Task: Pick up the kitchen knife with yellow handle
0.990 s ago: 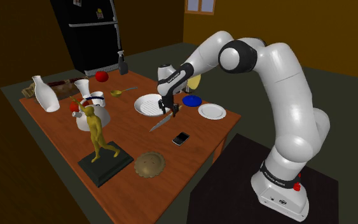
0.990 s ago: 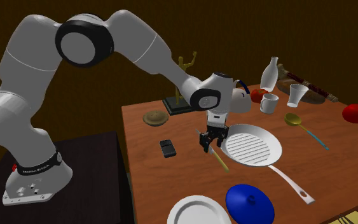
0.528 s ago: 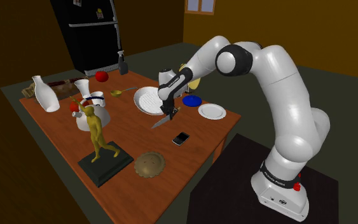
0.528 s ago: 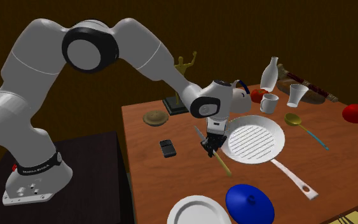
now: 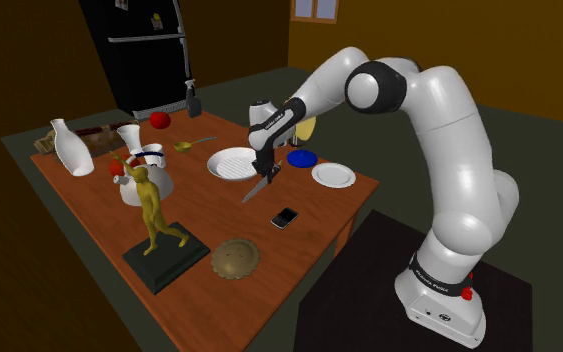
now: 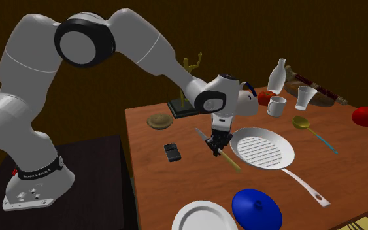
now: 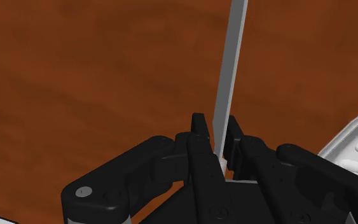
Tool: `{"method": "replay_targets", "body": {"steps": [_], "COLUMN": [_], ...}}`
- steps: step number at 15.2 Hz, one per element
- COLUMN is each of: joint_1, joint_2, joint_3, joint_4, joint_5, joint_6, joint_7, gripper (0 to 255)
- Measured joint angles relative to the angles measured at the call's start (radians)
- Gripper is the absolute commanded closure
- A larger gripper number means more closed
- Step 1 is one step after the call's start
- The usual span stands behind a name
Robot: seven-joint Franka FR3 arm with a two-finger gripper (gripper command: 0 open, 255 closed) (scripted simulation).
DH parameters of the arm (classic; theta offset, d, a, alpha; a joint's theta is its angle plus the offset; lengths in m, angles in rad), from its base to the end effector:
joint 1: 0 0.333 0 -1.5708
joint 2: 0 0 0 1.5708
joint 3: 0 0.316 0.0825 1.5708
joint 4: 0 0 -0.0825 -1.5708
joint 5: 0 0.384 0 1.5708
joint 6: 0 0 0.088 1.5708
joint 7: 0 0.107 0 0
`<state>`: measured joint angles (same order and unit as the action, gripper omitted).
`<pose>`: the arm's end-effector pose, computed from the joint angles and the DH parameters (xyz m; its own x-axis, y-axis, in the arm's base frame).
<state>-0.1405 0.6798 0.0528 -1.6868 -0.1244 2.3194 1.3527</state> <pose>0.6704 -0.0647 0.1998 0.2058 -0.9777 0.0424 -0.9774 -0.2032 0.0579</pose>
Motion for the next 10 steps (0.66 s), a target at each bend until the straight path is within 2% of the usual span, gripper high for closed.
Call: {"method": "replay_targets", "body": {"steps": [10], "joint_1": [-0.003], "joint_2": [-0.082], "joint_3": [0.006], "joint_4": [0.003], "joint_5": [0.009], "joint_6": [-0.085], "joint_7": [-0.009], "gripper": [255]}}
